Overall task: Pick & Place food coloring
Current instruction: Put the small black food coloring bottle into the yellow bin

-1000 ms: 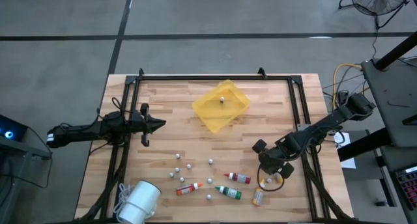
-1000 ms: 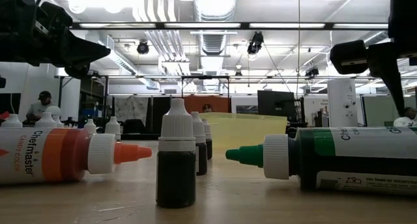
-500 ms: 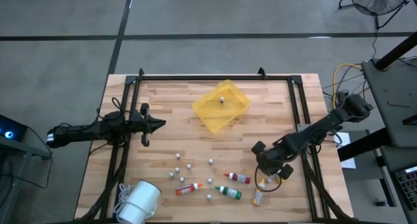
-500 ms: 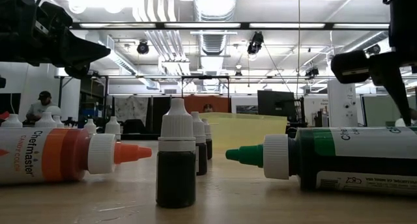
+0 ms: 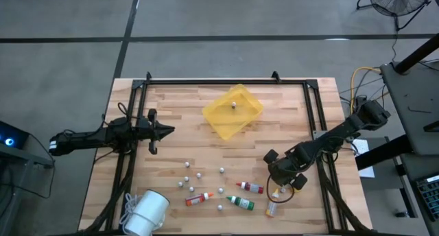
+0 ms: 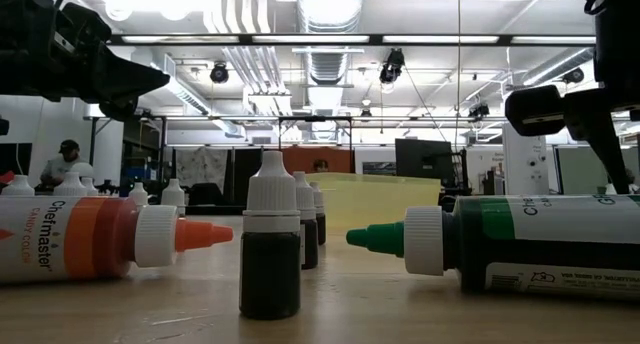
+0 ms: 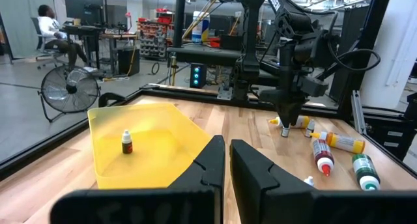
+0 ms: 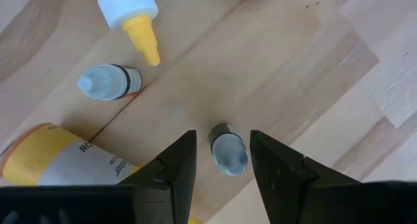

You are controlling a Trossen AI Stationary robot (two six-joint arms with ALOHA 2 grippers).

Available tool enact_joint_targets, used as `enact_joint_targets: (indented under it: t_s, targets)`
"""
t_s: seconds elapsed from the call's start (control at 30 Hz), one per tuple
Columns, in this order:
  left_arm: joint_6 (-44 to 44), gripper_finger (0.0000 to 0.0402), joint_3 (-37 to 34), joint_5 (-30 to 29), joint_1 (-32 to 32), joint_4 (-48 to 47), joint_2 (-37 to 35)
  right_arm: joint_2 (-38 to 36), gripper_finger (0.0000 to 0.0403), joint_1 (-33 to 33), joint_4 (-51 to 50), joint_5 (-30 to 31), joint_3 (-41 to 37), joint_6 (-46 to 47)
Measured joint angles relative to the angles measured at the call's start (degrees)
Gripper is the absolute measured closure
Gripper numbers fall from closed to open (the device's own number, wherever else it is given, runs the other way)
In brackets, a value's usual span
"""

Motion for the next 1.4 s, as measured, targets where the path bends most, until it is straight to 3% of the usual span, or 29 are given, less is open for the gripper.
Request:
enact_joint_targets:
  t_s: [0.3, 0.67, 0.87, 1.4]
  targets:
    - [0.0, 0.0402, 0.0, 0.0, 0.0, 0.0, 0.02, 0.0, 0.0278, 0.04, 0.11, 0.0, -0.35, 0.02]
    - [0.0, 0.0402, 0.0, 0.0, 0.04, 0.0, 0.0, -0.04, 0.0355, 0.02, 0.33, -0.02, -0.42, -0.18]
    - [0.0, 0.0402, 0.0, 0.0, 0.04, 0.0, 0.02, -0.49, 0.0352, -0.23, -0.31, 0.0, 0.39, 0.02]
    - [0.0, 0.0402, 0.0, 0.0, -0.02, -0.02, 0.02, -4.22, 0.0353, -6.38, -19.61, 0.1, 19.34, 0.03]
